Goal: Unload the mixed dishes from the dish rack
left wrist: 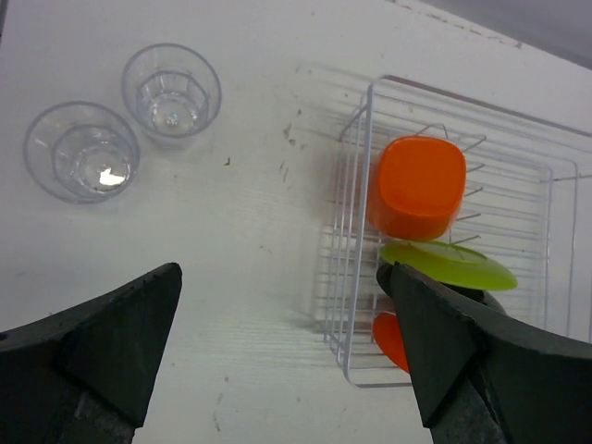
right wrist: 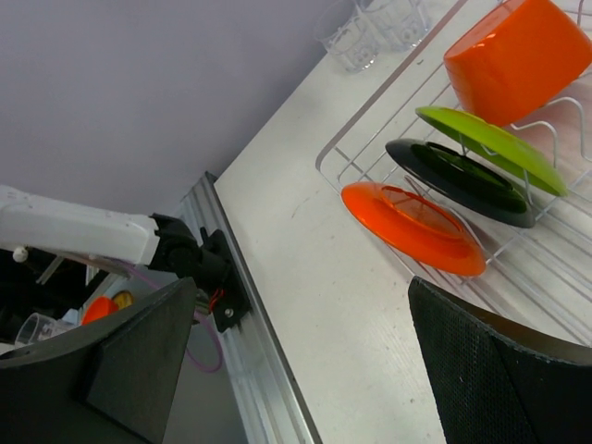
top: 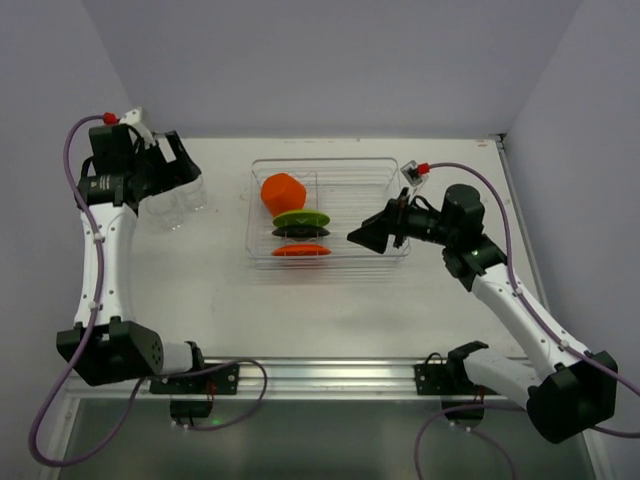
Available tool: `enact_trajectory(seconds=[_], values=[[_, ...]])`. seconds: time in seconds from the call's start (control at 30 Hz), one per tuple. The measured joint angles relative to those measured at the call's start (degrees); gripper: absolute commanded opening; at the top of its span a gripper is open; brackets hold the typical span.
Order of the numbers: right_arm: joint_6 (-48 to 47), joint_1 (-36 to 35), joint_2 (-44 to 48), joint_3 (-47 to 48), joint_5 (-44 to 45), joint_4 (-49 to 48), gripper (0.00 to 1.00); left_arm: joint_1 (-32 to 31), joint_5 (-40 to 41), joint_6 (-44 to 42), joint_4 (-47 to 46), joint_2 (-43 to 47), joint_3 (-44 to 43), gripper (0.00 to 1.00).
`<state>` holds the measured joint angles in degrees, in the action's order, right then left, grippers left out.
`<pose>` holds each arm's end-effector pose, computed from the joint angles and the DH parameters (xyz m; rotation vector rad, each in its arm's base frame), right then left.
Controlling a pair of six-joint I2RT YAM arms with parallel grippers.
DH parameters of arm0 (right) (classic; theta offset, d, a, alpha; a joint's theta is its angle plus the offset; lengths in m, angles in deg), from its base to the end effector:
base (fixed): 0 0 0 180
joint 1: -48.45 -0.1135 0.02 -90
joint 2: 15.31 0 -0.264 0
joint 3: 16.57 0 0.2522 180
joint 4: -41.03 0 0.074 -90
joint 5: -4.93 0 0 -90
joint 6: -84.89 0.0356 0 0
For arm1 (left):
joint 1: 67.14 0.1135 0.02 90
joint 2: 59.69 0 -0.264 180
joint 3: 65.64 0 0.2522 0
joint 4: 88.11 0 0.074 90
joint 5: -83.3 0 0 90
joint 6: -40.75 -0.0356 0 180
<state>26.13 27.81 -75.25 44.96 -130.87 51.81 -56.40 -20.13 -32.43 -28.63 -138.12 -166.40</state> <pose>0.2132 0.1076 0.3332 -0.4698 1.8197 1.3303 0.2834 0.0453 0.4024 -0.4014 2.1803 -0.3185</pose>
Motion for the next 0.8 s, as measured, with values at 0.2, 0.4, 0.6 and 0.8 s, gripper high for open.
enact_trajectory(seconds=[0.2,0.4,0.6,0.8], values=[[-3.52,-2.67,-2.86,4.96,3.37,5.68,0.99,-0.94,-5.68,0.98,-6.43,11.37,13.31,1.0],[-8.87,-9.09,-5.4,9.88,13.05,11.93,0.99,-2.54,-10.34,2.08,-11.43,20.63,22.1,1.0],[-11.82,-13.33,-6.36,9.53,21.84,12.31,0.99,-3.89,-12.59,2.08,-13.86,22.12,23.47,1.0],[-16.35,-18.64,-2.86,-0.37,30.23,4.26,0.99,-5.53,-14.88,2.23,-16.13,23.37,28.44,1.0]])
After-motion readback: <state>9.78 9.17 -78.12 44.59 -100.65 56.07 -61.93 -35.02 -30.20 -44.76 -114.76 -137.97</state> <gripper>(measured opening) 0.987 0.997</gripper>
